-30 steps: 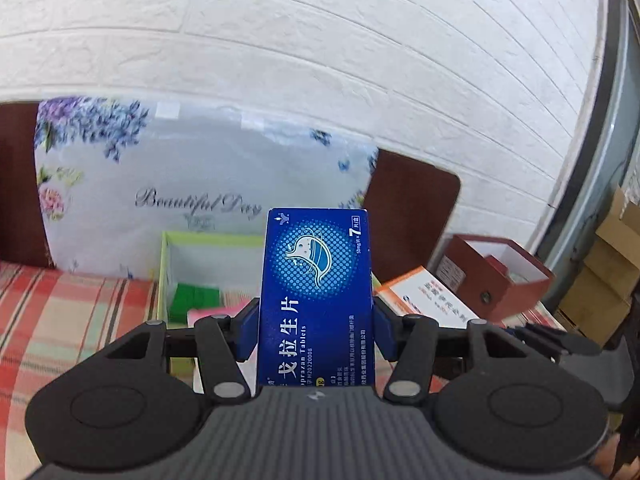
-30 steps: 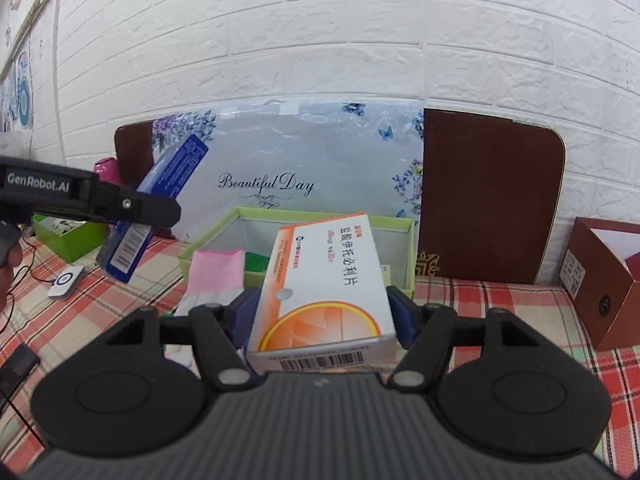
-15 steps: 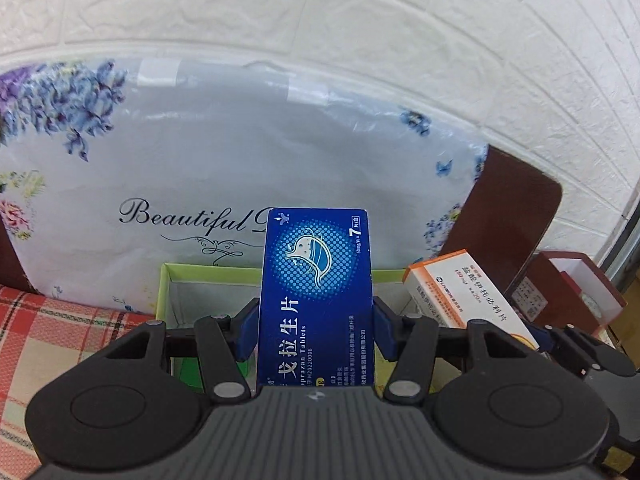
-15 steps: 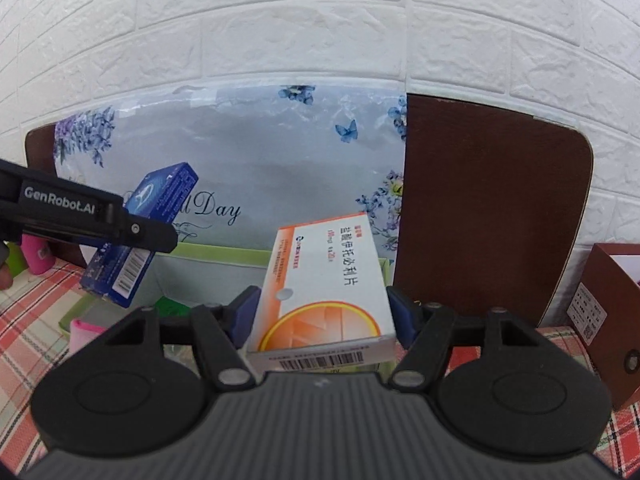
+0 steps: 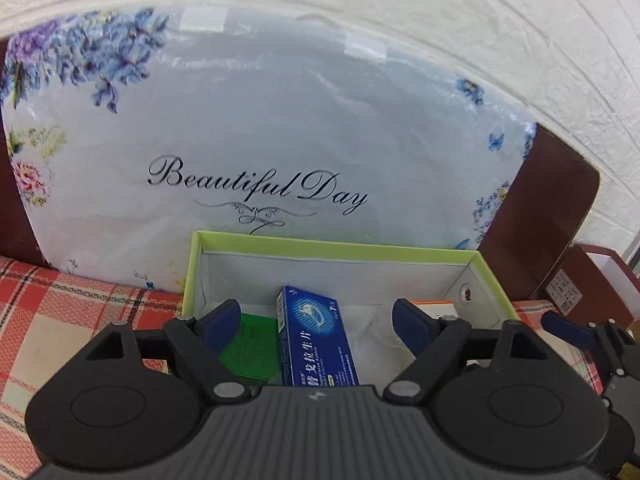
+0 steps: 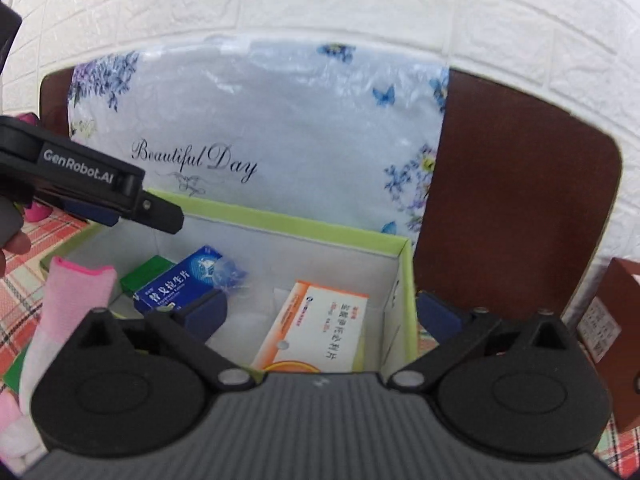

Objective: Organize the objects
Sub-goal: 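Place the orange-white box and blue box into the lime-green box and release, then grasp the red tape roll with the right tool while the left tool grasps the black tape roll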

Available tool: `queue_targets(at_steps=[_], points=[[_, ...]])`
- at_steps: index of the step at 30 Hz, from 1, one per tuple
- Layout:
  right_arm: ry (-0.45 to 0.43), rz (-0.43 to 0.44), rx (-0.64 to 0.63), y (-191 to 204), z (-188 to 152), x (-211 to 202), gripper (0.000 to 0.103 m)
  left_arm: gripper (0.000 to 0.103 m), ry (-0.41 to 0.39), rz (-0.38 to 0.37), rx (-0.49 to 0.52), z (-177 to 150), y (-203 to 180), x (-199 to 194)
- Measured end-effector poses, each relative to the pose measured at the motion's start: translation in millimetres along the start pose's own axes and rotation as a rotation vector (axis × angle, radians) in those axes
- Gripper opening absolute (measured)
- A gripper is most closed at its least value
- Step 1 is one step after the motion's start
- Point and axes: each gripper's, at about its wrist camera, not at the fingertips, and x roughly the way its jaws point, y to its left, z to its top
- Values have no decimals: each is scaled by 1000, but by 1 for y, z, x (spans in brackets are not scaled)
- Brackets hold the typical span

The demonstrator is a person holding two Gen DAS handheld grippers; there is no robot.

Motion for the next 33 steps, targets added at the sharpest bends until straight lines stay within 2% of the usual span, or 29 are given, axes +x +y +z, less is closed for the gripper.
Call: queue_targets(at_steps=[8, 17, 25, 33], points=[[-74, 24, 61, -9, 10, -67, 103, 86, -75, -23, 31, -9, -26, -67], [-134, 40, 96, -7, -19, -156, 103, 88, -127, -3, 69, -63, -43, -144], [-110, 28, 102, 4, -57, -199, 103, 89, -113, 62, 91, -124, -56, -173], [-64, 34, 113, 13, -93, -221, 103, 89, -55, 67, 49, -165, -45, -186]])
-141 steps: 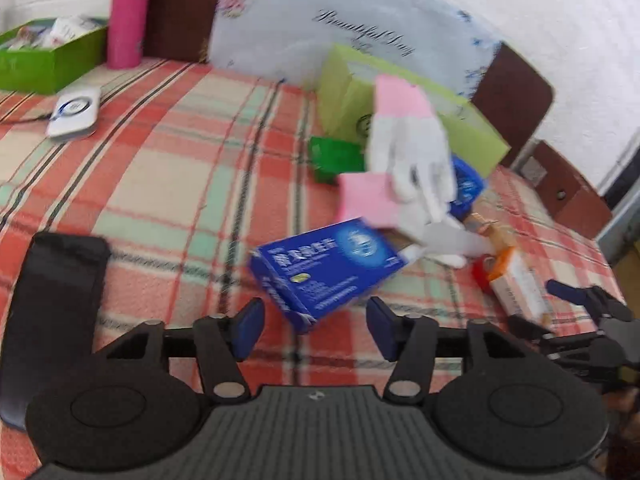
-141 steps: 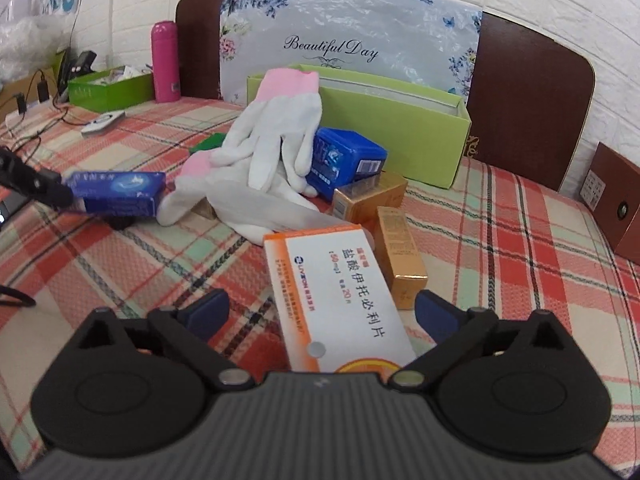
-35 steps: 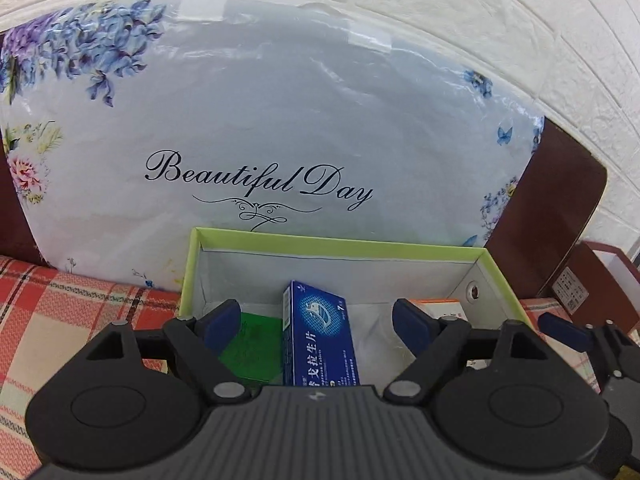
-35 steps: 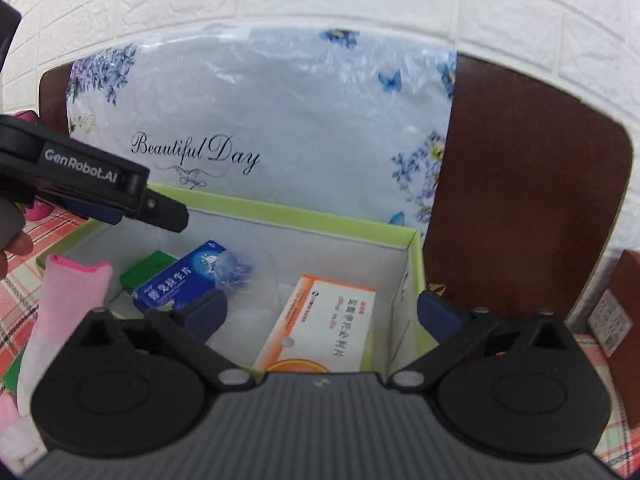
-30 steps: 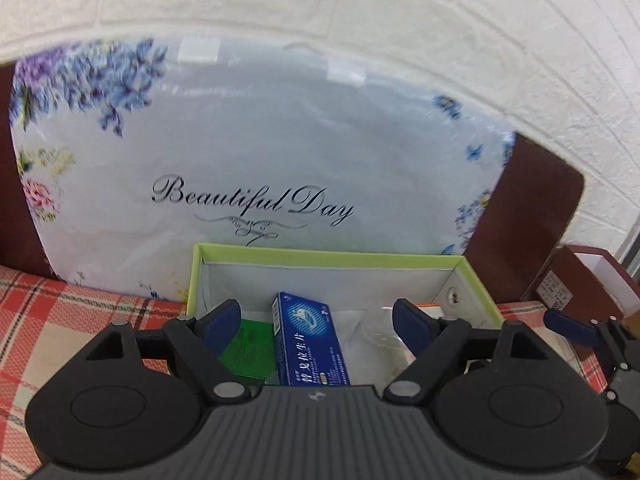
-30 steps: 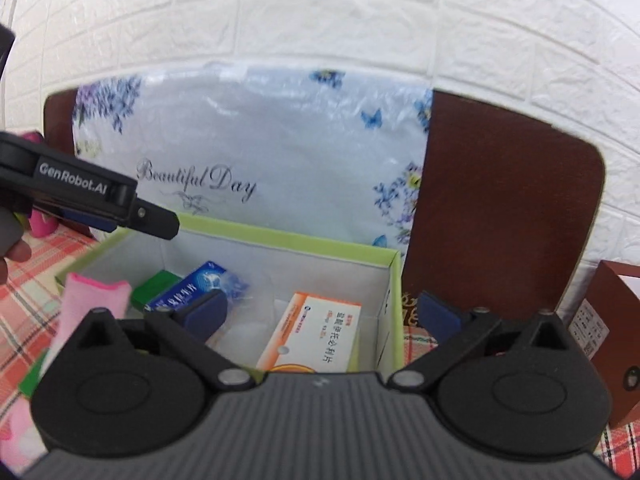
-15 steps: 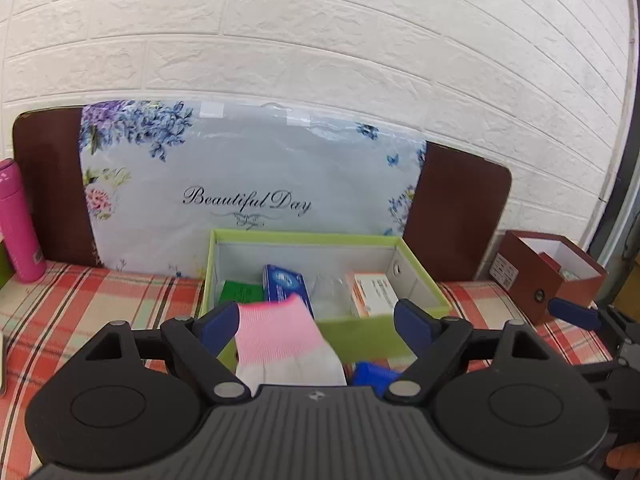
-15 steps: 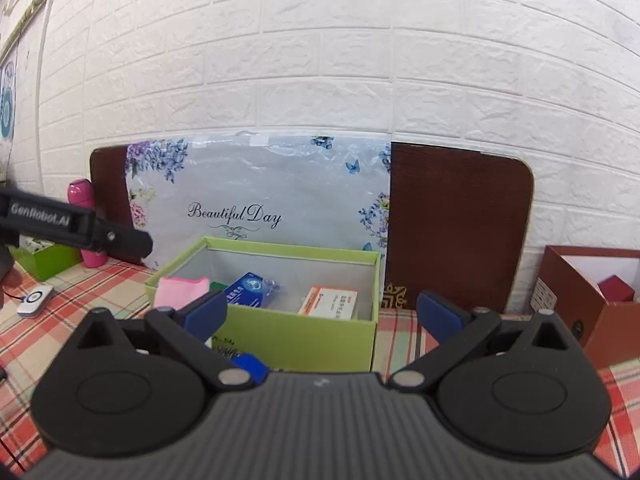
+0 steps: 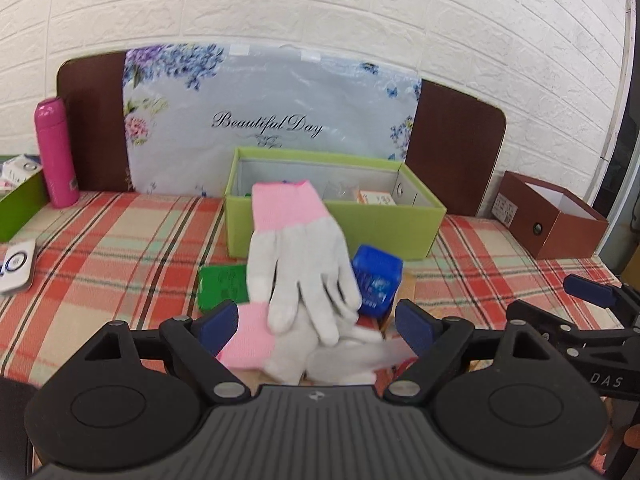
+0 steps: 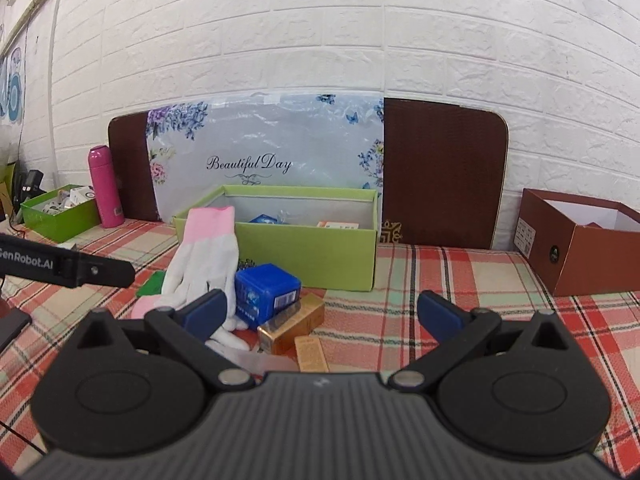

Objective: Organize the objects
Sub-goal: 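Grasp the red tape roll with the right tool while the left tool grasps the black tape roll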

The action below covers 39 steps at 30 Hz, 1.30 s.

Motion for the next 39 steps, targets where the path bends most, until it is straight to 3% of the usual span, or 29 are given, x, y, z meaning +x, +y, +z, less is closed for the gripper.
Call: queue_targets(at_steps=[11, 19, 21, 23, 27, 29, 36, 39], points=[[116, 46, 32, 18, -45, 4, 103, 89, 90, 63, -80, -48, 44, -9], [176, 88, 27, 30, -60, 11, 103, 86, 129, 75, -72, -57, 62, 8], [185, 89, 26, 31, -61, 14, 101, 80, 148, 67, -63, -58, 63, 16], [195, 90, 25, 33, -62, 16, 97, 65, 171, 60, -74, -60, 66, 23], [210, 98, 22, 35, -65, 20, 97, 52, 191, 67, -125, -63, 75, 35], [218, 98, 21, 35, -66, 22, 95, 38, 189, 62, -119, -62, 76, 42], [265, 108, 9, 42, -68, 36, 73, 34, 185, 27, -81, -58, 70, 50], [276, 108, 2, 46, -65, 48, 73, 34, 193, 10, -51, -62, 66, 44]])
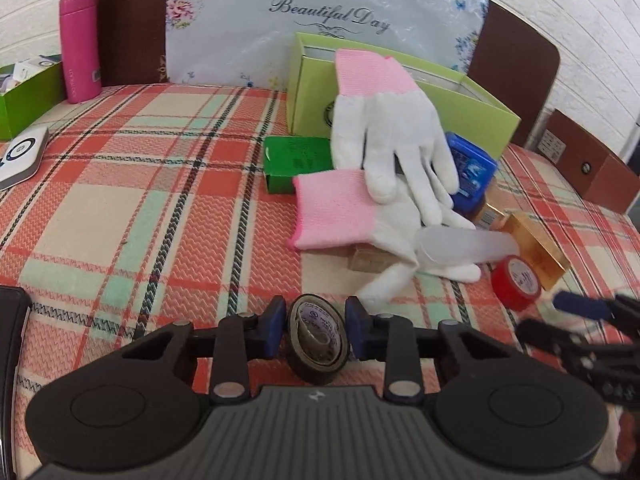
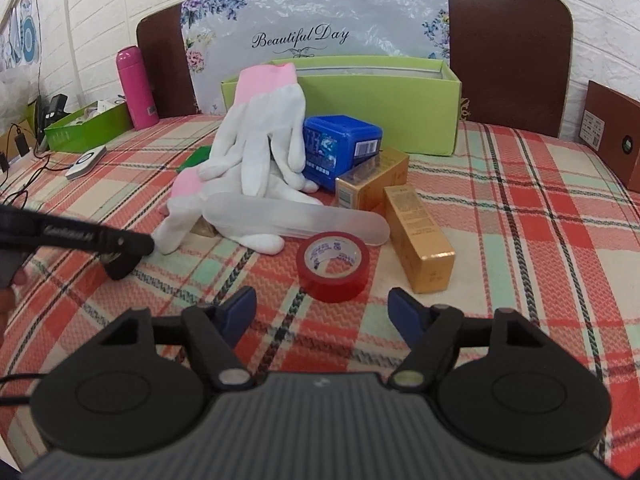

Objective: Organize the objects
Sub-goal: 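Grasp the red tape roll with the right tool while the left tool grasps the black tape roll, then carry both tape rolls into the lime-green box and release them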

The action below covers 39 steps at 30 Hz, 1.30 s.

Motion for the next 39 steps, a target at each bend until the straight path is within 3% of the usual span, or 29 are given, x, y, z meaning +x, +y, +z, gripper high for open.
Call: queue_targets(at_steps=[5, 6, 7, 11, 14, 17, 23, 35, 39], points=[[4, -40, -1, 0, 12, 25, 73, 35, 0, 14, 47, -9, -4, -9], [6, -43, 0, -1, 13, 30, 66, 36, -1, 21, 56, -10, -4, -9], [10, -44, 0, -1, 13, 32, 45, 36, 2, 21, 58, -10, -4, -9], [27, 4, -25, 6, 4, 15, 46, 34, 16, -11, 57, -11, -3, -12], [39, 49, -41, 12, -11, -2, 46, 34, 29, -25, 114, -14, -10, -14], [32, 33, -57, 16, -20, -12, 55, 35, 35, -11, 149, -18, -14, -18], [31, 33, -25, 12, -18, -12, 61, 35, 52, -46, 127, -19, -9, -23], [25, 33, -23, 13, -17, -10, 60, 33, 53, -36, 127, -16, -12, -17], [30, 39, -27, 14, -16, -9, 51, 33, 53, -38, 126, -16, -12, -18]])
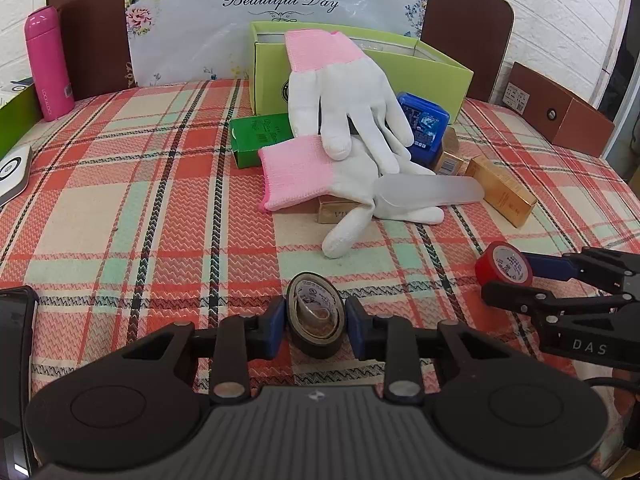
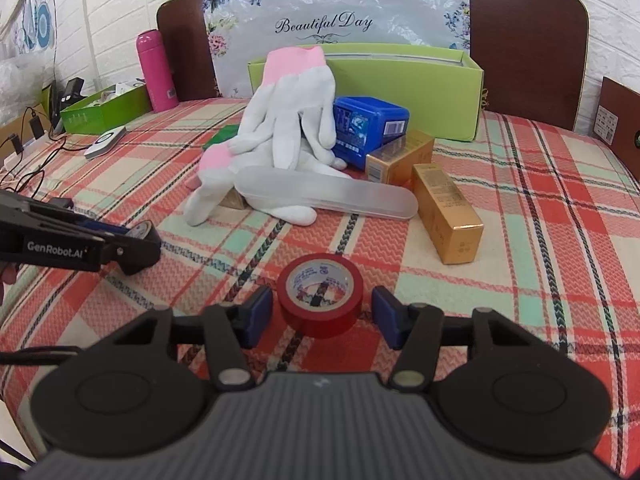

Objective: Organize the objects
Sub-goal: 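Carry both tape rolls into the lime-green box and release them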

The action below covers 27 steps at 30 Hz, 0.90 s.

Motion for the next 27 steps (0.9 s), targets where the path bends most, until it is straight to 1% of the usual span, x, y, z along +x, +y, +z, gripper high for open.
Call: queue_targets(at_steps=[1, 6, 9, 11, 17, 20, 23, 27], points=[[2, -1, -3, 0, 0, 1, 47, 33, -1, 1, -2, 0, 0, 0], [3, 3, -15, 1, 2, -1, 46, 33, -8, -34, -7, 3, 0, -6], [-12, 24, -14, -1, 7, -8, 46, 33, -41, -64, 12, 13, -4, -16], [-42, 39, -15, -4, 17, -16, 46, 33, -74, -80, 31, 24, -7, -23], [-156, 38, -17, -20, 63, -30, 46, 33, -191, -136, 106, 70, -24, -40], [-212, 7, -22, -31, 84, -32, 46, 33, -243, -157, 138, 96, -33, -41], [-253, -17, -14, -43, 105, -28, 46, 33, -292, -143, 157, 125, -38, -37], [-287, -53, -7, -58, 135, -12, 46, 33, -328, -120, 113, 171, -31, -23]])
